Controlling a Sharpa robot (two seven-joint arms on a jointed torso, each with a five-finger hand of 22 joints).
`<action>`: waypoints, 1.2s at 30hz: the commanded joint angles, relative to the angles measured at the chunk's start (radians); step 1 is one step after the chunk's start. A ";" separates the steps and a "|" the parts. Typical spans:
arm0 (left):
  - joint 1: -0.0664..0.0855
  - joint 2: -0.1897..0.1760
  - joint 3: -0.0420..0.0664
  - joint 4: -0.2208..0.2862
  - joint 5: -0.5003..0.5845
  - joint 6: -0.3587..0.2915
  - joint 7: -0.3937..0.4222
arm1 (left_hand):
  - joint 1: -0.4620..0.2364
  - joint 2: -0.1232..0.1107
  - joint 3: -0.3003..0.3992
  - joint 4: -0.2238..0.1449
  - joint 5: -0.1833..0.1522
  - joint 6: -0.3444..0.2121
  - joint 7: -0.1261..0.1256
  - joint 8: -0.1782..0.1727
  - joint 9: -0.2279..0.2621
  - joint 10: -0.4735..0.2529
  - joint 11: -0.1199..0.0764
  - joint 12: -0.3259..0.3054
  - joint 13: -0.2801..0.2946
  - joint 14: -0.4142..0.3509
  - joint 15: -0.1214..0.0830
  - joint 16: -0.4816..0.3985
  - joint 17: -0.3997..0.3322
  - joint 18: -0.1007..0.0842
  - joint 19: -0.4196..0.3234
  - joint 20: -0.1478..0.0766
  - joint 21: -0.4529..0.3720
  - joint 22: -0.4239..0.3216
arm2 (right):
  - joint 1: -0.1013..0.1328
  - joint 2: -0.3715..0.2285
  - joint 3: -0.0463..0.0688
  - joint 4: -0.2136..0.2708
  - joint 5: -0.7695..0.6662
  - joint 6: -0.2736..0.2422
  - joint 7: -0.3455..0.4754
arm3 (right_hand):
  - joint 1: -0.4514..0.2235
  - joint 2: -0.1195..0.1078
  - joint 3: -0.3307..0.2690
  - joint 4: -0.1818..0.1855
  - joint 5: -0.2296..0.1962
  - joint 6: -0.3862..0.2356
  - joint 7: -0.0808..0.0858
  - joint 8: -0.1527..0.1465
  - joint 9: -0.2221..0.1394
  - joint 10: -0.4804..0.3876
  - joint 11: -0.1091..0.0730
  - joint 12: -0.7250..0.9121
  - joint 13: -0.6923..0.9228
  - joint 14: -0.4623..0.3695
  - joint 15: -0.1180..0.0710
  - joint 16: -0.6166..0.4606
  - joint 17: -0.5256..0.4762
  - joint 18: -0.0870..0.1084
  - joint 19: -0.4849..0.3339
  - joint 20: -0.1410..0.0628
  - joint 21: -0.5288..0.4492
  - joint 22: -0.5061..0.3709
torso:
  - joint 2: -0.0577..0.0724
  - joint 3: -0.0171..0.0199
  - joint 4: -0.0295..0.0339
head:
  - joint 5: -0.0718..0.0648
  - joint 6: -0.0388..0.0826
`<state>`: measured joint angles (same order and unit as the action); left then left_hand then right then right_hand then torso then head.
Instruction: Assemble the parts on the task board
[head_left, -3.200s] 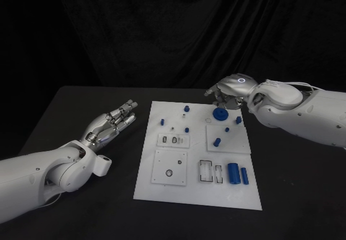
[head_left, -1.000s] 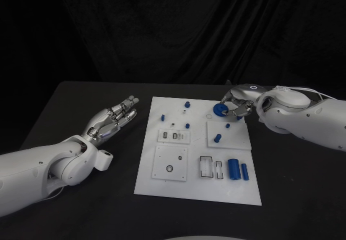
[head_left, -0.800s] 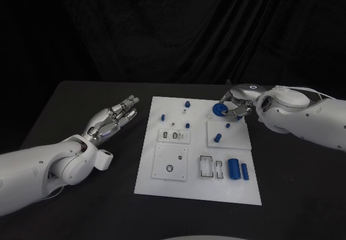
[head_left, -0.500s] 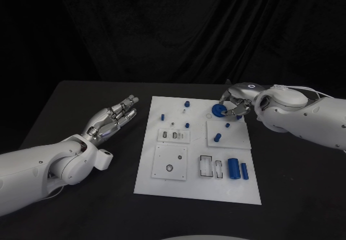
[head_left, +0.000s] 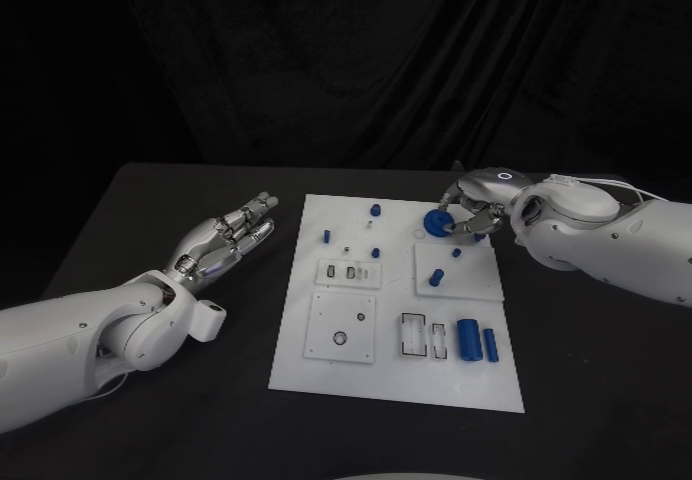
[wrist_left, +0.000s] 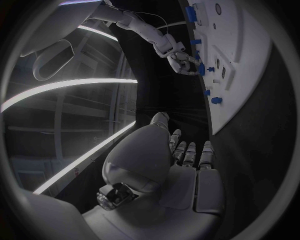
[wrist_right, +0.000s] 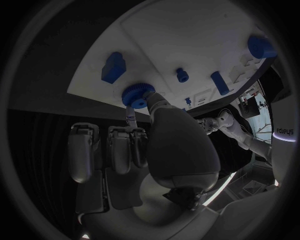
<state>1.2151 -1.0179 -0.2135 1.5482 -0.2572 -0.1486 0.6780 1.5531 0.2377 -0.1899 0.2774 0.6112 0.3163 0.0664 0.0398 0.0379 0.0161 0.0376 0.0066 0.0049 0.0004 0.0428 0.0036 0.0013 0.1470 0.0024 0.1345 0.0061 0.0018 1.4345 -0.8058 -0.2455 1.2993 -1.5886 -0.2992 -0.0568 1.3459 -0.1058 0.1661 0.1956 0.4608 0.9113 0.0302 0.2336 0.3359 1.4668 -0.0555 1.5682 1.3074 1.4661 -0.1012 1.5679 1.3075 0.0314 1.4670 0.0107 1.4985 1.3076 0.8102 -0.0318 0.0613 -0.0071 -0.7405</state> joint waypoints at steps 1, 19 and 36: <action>0.000 -0.001 0.001 0.002 -0.006 0.013 0.087 | -0.007 -0.006 0.001 0.005 0.003 -0.007 0.003 0.000 0.000 -0.001 0.007 -0.003 -0.001 0.000 0.004 -0.004 -0.001 0.019 0.001 0.009 -0.004 0.001 | 0.000 -0.009 -0.001 0.018 -0.016 -0.031 -0.002 | -0.011 0.005 0.005 0.007 0.007 0.030 -0.022 0.135 0.421 0.104 -0.005 0.003 0.263 0.105 -0.009 0.003 0.263 -0.013 0.055 -0.005 0.010 0.239 | 0.000 0.0004 -0.0009 | 0.002 0.001; 0.000 0.000 0.000 0.001 -0.006 0.013 0.085 | -0.008 -0.005 0.002 0.006 0.003 -0.008 0.004 0.000 -0.001 -0.001 0.008 -0.002 -0.001 0.000 0.005 -0.004 -0.001 0.020 0.001 0.011 -0.003 0.001 | 0.059 -0.027 -0.001 0.124 -0.016 -0.057 -0.008 | -0.027 -0.001 0.012 0.025 0.008 0.035 -0.019 0.134 0.443 0.104 -0.006 0.003 0.263 0.105 -0.013 0.003 0.263 -0.021 0.076 -0.009 0.036 0.249 | 0.000 -0.0011 0.0001 | 0.001 0.006; 0.000 0.002 0.000 0.002 -0.006 0.014 0.081 | -0.010 -0.005 0.003 0.006 0.003 -0.007 0.004 0.000 0.000 0.001 0.009 -0.002 0.000 0.000 0.006 -0.004 -0.001 0.020 0.001 0.012 -0.003 0.001 | 0.057 0.113 0.000 0.046 0.013 -0.001 0.015 | -0.027 0.000 0.015 0.027 0.008 0.034 -0.017 0.131 0.445 0.104 -0.006 0.003 0.263 0.105 -0.013 0.003 0.263 -0.021 0.077 -0.009 0.037 0.250 | 0.000 0.0001 0.0011 | -0.009 0.000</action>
<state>1.2151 -1.0169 -0.2136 1.5481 -0.2573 -0.1464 0.6781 1.5485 0.2332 -0.1870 0.2801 0.6111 0.3128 0.0699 0.0398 0.0378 0.0161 0.0376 0.0066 0.0049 0.0004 0.0428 0.0037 0.0014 0.1471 0.0026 0.1417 0.0061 0.0018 1.4938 -0.6994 -0.2470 1.3511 -1.5863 -0.3183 -0.0503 1.3165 -0.1146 0.1810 0.2170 0.4631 0.9157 0.0337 0.2868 0.3360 1.4668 -0.0554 1.5682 1.3081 1.4669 -0.1074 1.5679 1.3074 0.0152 1.4671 0.0107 1.5335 1.3077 0.8101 -0.0326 0.0615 -0.0157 -0.7400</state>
